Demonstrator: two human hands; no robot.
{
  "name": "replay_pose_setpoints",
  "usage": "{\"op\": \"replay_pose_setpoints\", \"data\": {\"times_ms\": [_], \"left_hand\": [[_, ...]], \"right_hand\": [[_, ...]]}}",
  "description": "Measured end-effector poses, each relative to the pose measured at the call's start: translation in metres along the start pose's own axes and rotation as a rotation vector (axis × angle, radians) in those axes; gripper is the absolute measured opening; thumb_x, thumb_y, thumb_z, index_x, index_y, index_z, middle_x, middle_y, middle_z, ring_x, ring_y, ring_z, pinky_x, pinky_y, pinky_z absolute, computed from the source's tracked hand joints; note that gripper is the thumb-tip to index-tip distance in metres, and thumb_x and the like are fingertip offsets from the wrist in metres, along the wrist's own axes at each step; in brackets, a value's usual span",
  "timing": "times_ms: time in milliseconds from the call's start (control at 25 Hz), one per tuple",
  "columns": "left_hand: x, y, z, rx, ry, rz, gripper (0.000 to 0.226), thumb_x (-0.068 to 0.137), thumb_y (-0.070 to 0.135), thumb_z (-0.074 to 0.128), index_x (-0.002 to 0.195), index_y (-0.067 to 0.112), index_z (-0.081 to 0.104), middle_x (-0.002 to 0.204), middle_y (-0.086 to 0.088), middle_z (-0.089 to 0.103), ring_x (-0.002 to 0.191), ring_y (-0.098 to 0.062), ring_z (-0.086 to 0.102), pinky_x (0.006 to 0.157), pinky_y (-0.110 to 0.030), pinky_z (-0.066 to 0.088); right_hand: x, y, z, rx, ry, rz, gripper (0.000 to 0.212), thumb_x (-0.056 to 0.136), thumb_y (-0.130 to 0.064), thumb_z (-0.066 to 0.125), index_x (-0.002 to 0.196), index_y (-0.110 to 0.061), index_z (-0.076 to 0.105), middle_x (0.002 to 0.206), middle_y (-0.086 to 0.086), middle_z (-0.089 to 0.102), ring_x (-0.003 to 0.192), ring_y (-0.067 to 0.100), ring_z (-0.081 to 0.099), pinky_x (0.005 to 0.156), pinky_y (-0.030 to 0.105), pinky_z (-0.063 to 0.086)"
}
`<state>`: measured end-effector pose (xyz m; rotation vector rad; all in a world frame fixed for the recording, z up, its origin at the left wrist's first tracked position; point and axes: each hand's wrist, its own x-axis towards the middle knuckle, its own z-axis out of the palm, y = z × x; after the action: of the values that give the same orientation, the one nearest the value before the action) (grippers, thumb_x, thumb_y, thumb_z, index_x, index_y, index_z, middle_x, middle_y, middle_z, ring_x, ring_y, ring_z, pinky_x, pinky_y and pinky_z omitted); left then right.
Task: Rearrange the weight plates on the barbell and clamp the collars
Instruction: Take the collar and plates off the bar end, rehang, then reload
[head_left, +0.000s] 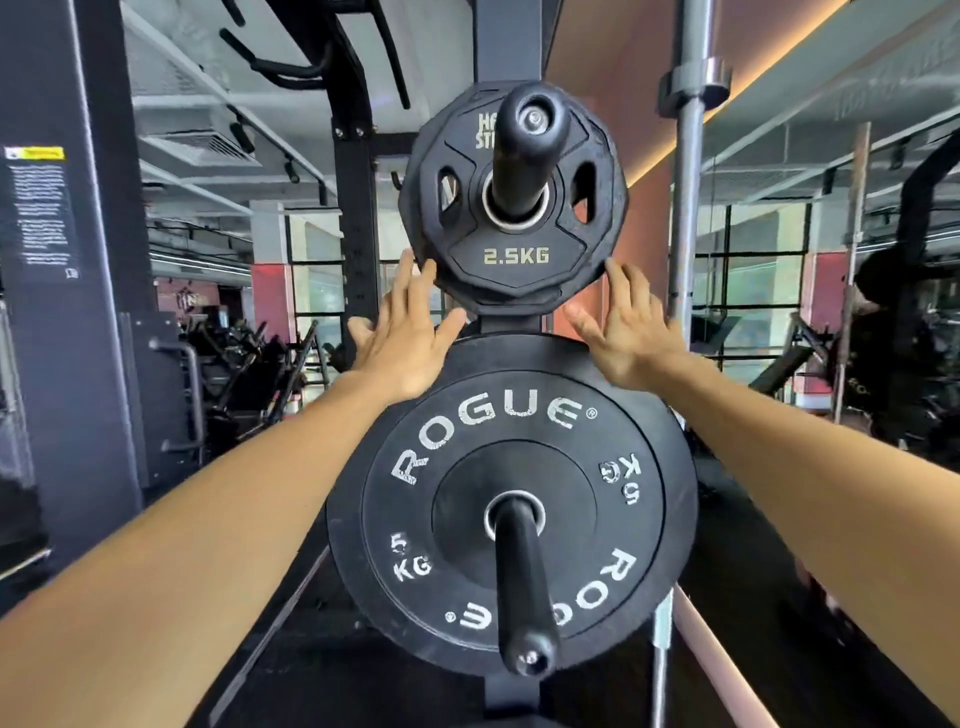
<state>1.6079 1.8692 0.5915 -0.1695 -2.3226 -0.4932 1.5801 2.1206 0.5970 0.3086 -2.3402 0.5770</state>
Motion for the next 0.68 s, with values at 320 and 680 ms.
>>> {"op": "replay_pose_setpoints", "data": {"times_ms": [320,680], "left_hand": [[-0.083,-0.079,0.049,-0.116,-0.118,-0.255,0.118,0.073,0.07,0.068,0.155,0.029,-0.006,0.164,0.0,0.005,0.149,-0.026,0.013,0.117,-0.058,0.018],[-0.094,-0.117,0.077,-0.419,-0.012,-0.477,0.095,0.046,0.057,0.094,0.113,0.022,0.036,0.103,0.019,0.053,0.096,-0.006,0.056,0.081,-0.031,0.046]], "right_hand": [[-0.077,0.078,0.049,-0.002,-0.25,0.212,0.14,0.056,-0.082,0.065,0.153,-0.02,-0.014,0.16,0.01,0.008,0.144,0.039,0.018,0.114,0.058,0.023],[-0.07,0.108,0.078,0.455,-0.109,0.484,0.117,0.018,-0.057,0.092,0.112,-0.016,0.035,0.11,-0.002,0.052,0.105,0.019,0.052,0.089,0.031,0.045]]}}
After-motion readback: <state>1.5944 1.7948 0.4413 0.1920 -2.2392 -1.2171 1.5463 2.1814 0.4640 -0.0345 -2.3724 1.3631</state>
